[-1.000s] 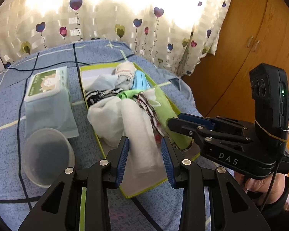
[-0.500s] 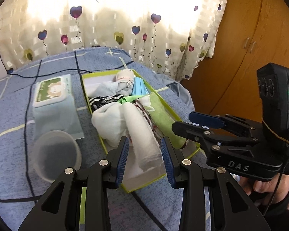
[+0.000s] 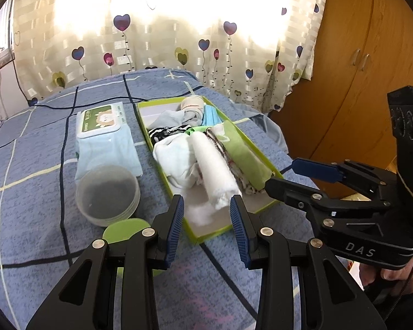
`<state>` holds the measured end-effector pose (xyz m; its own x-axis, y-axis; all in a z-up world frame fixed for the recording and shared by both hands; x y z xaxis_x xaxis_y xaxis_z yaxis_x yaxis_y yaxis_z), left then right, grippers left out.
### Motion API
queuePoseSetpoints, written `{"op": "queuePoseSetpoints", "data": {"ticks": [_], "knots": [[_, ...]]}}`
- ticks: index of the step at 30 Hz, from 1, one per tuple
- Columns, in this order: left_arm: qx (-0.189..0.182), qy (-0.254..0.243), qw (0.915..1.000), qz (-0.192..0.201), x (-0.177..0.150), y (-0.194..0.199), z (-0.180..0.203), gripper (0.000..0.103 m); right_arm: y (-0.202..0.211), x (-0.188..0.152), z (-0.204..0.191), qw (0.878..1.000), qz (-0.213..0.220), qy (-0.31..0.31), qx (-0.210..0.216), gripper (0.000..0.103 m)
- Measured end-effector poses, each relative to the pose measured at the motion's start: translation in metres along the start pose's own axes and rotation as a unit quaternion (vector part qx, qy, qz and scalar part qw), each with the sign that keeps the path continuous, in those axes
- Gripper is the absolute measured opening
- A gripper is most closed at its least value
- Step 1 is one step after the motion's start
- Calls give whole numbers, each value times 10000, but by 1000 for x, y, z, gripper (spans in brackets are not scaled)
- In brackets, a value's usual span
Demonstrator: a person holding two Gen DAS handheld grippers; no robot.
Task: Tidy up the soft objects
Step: 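Lift both open tools away from the filled box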
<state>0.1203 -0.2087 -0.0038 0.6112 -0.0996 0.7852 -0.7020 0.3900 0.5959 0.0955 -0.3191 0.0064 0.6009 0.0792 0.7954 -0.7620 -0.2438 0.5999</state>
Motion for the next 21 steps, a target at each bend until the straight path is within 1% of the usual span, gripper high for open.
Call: {"op": "queuePoseSetpoints", "data": {"ticks": [7, 21], "knots": [[123, 57, 9999, -21, -4, 8, -5, 36, 10, -2, -11, 10000, 31, 84, -41, 53], [286, 47, 9996, 47, -8, 15, -11, 36, 11, -5, -23, 9998, 3, 176, -1, 54]]}}
Point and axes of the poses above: each gripper's, at about its wrist camera, not at the fingertips, and y roughly against the way its jaws point, z to its right, x to its top, the point moved 6 cm from there along -y, roughly the way its jaws point, and after that the axes turned 8 degrees about z, right-handed, at the moved point
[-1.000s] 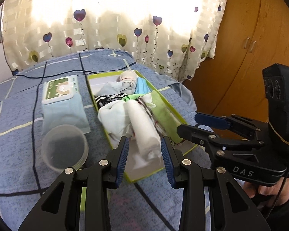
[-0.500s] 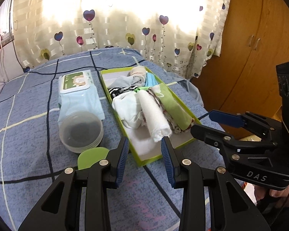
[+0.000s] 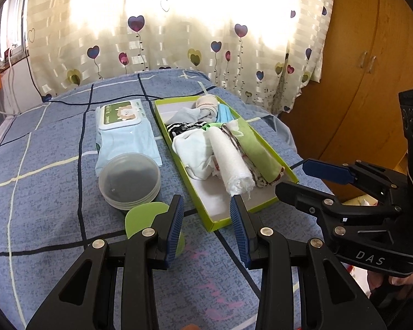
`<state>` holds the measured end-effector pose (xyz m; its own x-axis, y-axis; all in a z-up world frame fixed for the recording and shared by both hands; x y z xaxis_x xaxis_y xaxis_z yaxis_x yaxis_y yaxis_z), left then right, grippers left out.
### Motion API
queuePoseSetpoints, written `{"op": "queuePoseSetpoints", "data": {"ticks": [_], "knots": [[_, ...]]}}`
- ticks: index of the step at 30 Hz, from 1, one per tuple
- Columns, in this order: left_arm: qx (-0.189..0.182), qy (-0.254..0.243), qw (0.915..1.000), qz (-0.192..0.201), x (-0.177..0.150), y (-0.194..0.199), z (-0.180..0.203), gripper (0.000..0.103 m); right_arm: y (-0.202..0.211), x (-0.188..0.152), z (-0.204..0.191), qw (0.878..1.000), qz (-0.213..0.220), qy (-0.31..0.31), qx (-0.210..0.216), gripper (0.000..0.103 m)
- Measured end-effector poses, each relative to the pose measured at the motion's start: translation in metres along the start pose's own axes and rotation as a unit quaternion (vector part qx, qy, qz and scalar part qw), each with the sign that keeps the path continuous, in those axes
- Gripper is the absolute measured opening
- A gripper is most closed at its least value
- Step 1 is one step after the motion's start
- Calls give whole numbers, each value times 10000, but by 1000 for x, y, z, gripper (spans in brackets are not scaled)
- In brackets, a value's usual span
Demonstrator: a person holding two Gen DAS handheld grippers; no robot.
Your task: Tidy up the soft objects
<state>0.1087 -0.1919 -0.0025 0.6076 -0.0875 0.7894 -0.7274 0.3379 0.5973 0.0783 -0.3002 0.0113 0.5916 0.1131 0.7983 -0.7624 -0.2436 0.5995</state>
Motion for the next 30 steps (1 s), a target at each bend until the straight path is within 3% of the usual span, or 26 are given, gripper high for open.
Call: {"op": "queuePoseSetpoints", "data": {"ticks": [30], "knots": [[125, -183, 9997, 74, 2, -2, 4, 36, -2, -1, -2, 10000, -15, 0, 0, 54]]}}
Point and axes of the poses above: each gripper's, at about its wrist camera, not at the fingertips, and y roughly against the way its jaws point, z to its right, x to its top, the point moved 6 cm from there along -y, roughly the way its jaws point, and after that the axes turned 8 degrees about z, right-handed, at the moved point
